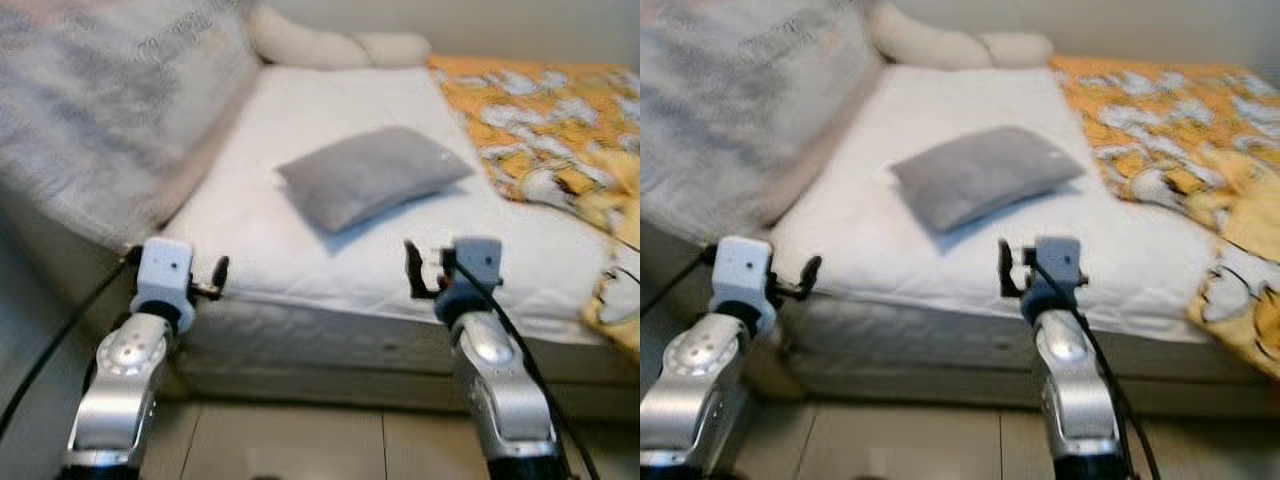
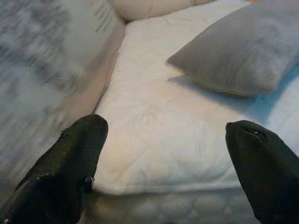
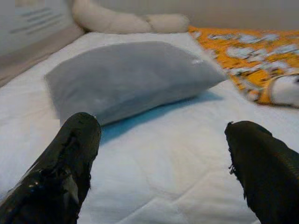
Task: Clean up the room
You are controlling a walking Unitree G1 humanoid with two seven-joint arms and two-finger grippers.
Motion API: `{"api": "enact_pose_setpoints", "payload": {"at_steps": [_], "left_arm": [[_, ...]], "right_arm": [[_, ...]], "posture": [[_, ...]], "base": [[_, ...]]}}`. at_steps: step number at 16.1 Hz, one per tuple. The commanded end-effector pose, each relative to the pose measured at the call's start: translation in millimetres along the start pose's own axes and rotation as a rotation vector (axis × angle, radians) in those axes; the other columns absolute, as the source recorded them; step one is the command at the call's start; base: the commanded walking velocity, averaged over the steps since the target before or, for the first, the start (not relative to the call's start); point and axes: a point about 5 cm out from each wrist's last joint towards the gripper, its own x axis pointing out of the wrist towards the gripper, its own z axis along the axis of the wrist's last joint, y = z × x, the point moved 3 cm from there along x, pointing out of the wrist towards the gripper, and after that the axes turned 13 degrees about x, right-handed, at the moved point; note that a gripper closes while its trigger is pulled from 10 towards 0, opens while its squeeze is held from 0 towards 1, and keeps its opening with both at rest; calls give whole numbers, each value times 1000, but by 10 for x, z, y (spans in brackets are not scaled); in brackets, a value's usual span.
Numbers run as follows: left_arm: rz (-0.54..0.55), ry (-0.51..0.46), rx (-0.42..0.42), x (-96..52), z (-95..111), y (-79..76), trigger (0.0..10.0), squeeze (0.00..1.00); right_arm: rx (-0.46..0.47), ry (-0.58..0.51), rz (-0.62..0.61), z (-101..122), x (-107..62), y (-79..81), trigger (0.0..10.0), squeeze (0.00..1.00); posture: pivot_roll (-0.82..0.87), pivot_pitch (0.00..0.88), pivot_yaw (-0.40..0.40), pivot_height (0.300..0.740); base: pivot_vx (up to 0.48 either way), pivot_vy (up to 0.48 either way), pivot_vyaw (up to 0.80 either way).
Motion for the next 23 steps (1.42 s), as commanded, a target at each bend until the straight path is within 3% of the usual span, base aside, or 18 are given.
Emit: {"api": "enact_pose_setpoints", "payload": {"at_steps": [1, 8, 12, 16, 19, 23], "left_arm": [[4, 8, -7, 7, -6, -19, 10000, 0], [21, 19, -5, 34, -16, 19, 10000, 0], [22, 12, 0, 59, 14, 33, 10000, 0], [20, 17, -12, 53, -10, 16, 10000, 0], [7, 6, -5, 74, 22, -5, 10000, 0], [2, 14, -21, 72, -10, -42, 10000, 0]], "right_arm": [[-13, -2, -25, 16, 13, -95, 10000, 0], [6, 37, 69, -22, 19, 16, 10000, 0], [16, 42, 82, -31, 27, 37, 10000, 0], [-86, 30, 22, -15, 90, -32, 10000, 0], [-11, 62, 85, -49, 76, 20, 10000, 0], [-3, 59, 101, -29, 71, 41, 10000, 0]], "posture": [[19, 0, 7, 740], [21, 0, 7, 740], [28, 0, 8, 740], [24, 0, 4, 740], [31, 0, 1, 740], [17, 0, -1, 740]], "base": [[296, 0, 0], [302, 0, 0], [310, 0, 538], [308, 0, 0], [307, 0, 0], [305, 0, 0]]}}
